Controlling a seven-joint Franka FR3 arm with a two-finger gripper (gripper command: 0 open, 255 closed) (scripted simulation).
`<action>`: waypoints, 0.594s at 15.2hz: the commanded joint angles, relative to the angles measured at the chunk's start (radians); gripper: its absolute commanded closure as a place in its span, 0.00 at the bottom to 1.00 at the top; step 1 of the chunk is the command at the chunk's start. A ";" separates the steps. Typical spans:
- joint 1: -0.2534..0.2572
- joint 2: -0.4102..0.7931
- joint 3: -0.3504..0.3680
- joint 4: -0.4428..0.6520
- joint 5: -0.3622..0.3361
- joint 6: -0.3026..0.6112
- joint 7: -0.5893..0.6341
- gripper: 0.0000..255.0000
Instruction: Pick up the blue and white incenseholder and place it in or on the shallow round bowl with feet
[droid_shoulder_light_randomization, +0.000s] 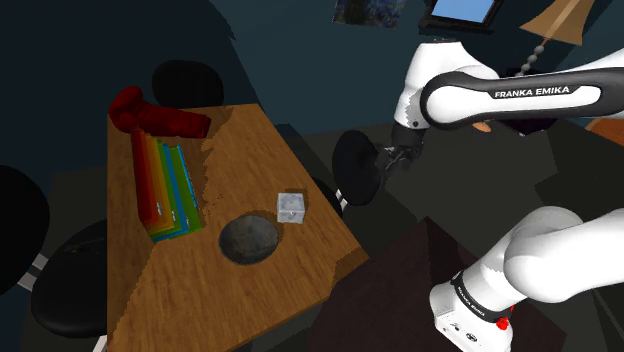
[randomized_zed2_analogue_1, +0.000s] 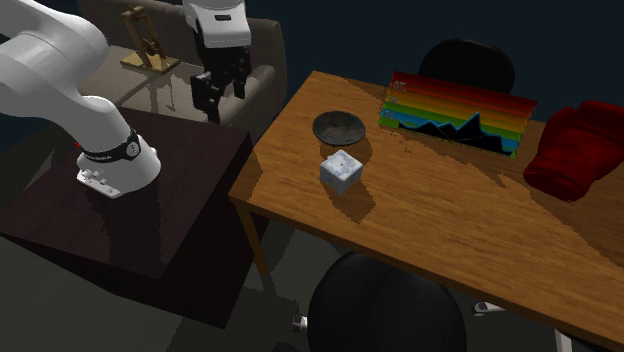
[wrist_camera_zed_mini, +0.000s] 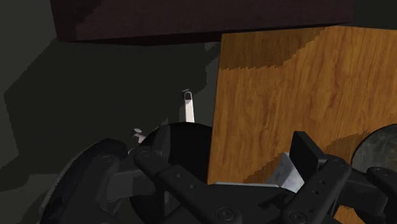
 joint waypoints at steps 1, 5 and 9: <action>0.009 0.066 0.010 -0.010 0.009 0.083 0.006 0.00; 0.024 0.215 0.029 0.007 0.022 0.226 0.018 0.00; 0.038 0.373 0.048 0.048 0.027 0.355 0.031 0.00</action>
